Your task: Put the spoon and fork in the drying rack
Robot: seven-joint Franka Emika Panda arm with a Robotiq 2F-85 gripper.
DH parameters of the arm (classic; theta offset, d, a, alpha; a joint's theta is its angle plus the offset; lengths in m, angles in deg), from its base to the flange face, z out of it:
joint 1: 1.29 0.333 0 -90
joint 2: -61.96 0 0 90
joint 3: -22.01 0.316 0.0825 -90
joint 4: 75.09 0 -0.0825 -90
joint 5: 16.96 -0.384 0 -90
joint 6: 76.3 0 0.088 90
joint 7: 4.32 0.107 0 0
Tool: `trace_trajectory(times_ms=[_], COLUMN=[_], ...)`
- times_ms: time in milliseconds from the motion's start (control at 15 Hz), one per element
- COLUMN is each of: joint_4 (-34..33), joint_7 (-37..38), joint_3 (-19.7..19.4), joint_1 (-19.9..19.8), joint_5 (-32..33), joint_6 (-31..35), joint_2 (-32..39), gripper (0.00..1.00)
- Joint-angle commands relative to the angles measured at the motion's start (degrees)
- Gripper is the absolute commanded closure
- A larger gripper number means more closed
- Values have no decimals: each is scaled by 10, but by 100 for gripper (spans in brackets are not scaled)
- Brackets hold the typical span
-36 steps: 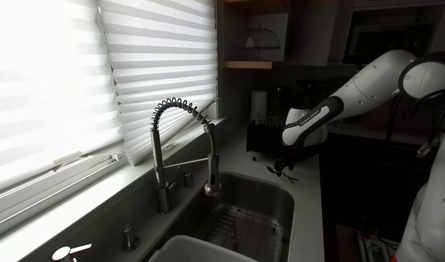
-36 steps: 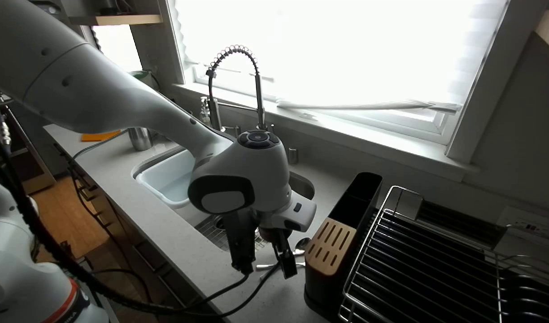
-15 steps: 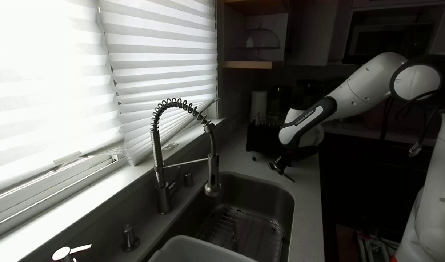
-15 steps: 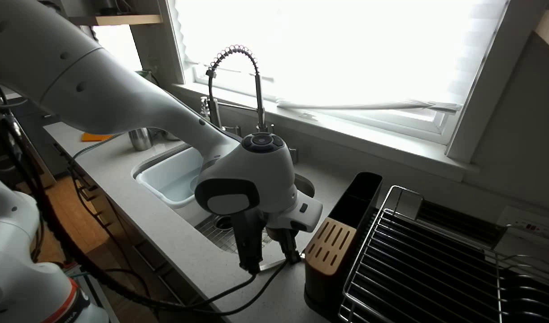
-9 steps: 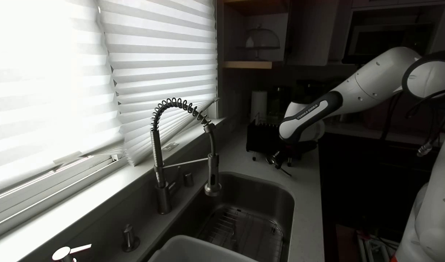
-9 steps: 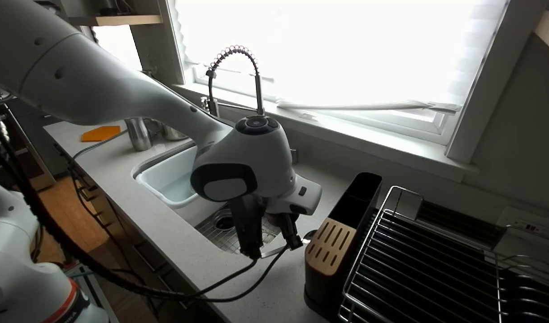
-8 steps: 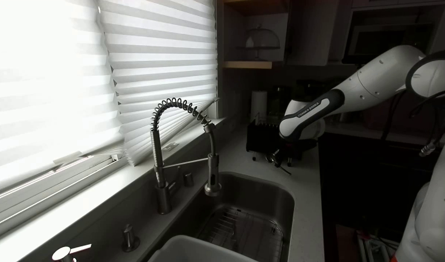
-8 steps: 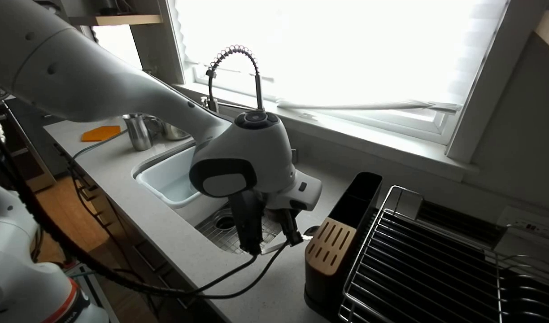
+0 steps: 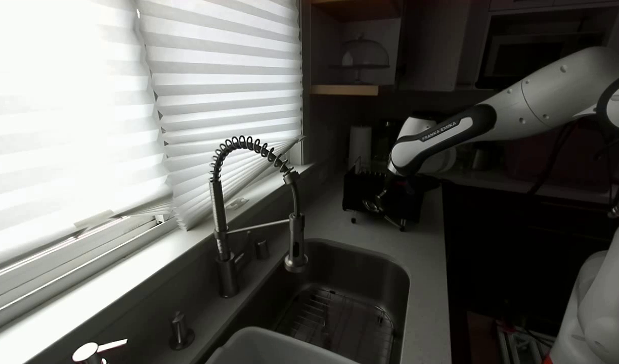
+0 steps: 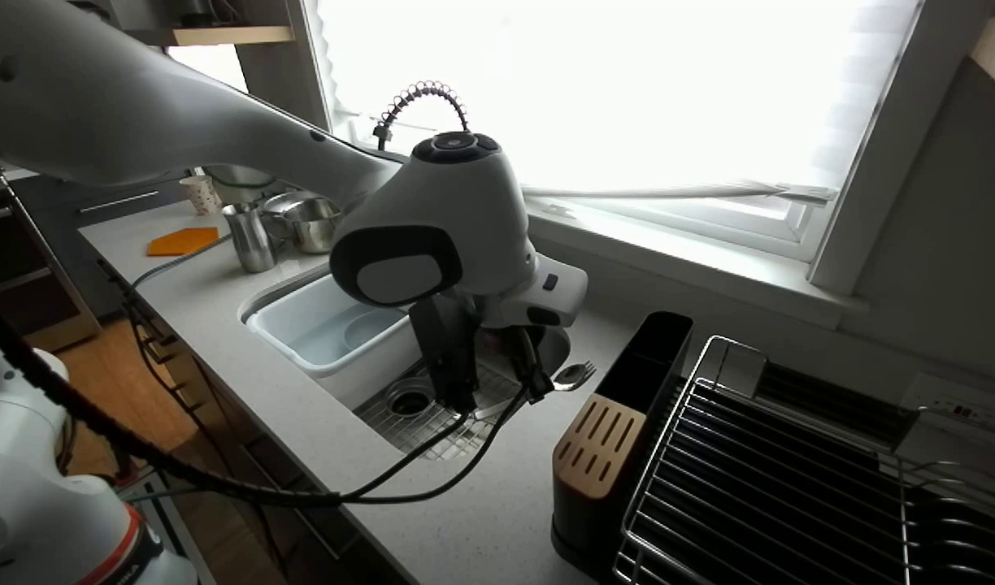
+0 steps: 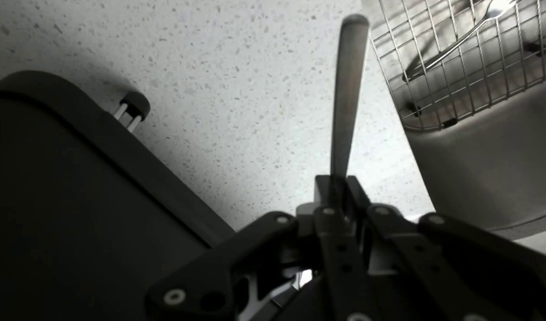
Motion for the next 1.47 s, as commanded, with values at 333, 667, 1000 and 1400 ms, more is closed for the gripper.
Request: trace_trajectory(times_ms=[333, 667, 1000, 1400], joint_4=[-22, -52, -95, -185], joint_7=[26, 79, 123, 162], joint_3=[-3, 0, 0, -9], joint_1=[11, 17, 20, 17], joint_5=[-47, -80, -92, -130], joint_6=[-12, -8, -6, -8], joint_2=[-8, -20, -21, 20], gripper=[98, 98, 98, 98])
